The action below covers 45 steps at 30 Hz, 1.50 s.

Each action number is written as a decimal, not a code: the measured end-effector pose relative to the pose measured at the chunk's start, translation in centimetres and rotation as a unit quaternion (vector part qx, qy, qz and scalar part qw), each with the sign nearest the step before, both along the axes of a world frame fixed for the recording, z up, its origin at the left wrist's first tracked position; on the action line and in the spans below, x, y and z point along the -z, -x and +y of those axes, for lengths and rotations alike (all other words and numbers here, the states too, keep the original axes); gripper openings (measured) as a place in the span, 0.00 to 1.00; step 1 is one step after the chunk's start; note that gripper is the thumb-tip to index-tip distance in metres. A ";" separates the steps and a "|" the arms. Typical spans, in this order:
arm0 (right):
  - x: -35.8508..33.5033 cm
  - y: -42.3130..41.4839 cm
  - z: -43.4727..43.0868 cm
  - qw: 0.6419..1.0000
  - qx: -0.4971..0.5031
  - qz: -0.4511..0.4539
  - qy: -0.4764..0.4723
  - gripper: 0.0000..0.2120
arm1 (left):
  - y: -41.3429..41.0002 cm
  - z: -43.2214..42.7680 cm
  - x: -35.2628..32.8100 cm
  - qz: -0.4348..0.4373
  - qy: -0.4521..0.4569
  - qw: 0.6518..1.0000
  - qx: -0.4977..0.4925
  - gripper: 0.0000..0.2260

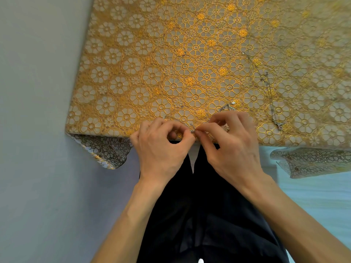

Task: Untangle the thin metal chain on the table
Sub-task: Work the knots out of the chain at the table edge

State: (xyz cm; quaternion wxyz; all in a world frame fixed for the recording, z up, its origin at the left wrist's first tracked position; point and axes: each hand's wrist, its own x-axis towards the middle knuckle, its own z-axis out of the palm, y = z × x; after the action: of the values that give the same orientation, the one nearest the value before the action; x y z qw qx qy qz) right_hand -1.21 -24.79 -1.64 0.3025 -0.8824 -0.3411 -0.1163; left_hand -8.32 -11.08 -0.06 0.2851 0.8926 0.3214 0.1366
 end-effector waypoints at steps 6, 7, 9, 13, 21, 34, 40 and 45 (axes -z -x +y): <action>0.2 0.0 -0.1 1.000 -0.003 0.026 -0.006 0.06 | -0.1 0.0 0.0 0.008 0.001 1.000 -0.006 0.07; 0.3 0.0 -0.2 1.000 -0.002 0.028 -0.010 0.06 | -0.1 0.0 0.0 0.008 0.000 1.000 -0.006 0.07; 0.3 0.0 -0.4 0.999 -0.001 0.033 -0.011 0.06 | -0.1 0.0 0.1 0.006 0.000 1.000 -0.006 0.07; 0.4 0.0 -0.6 0.999 -0.001 0.038 -0.012 0.06 | 0.0 0.0 0.1 0.005 -0.002 1.000 -0.003 0.07; 0.4 -0.6 -1.5 0.997 0.022 0.052 -0.043 0.06 | 0.0 0.0 0.1 0.001 -0.003 1.000 -0.003 0.07; -1.6 0.1 -0.2 0.949 0.022 0.263 -0.170 0.03 | 0.0 -0.1 0.0 0.000 0.003 1.000 -0.010 0.06; -1.7 0.1 0.6 0.881 0.025 0.412 -0.231 0.03 | 0.0 -0.2 0.1 0.000 0.007 1.000 -0.011 0.06; -2.0 0.0 0.9 0.890 0.062 0.396 -0.218 0.08 | -0.1 -0.1 0.1 -0.009 0.010 1.000 -0.013 0.06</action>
State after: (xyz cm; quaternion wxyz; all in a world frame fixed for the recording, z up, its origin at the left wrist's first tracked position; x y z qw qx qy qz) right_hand -1.17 -23.85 0.40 0.5892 -0.7865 -0.1040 0.1530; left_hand -8.21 -11.17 -0.15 0.2948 0.8841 0.3322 0.1450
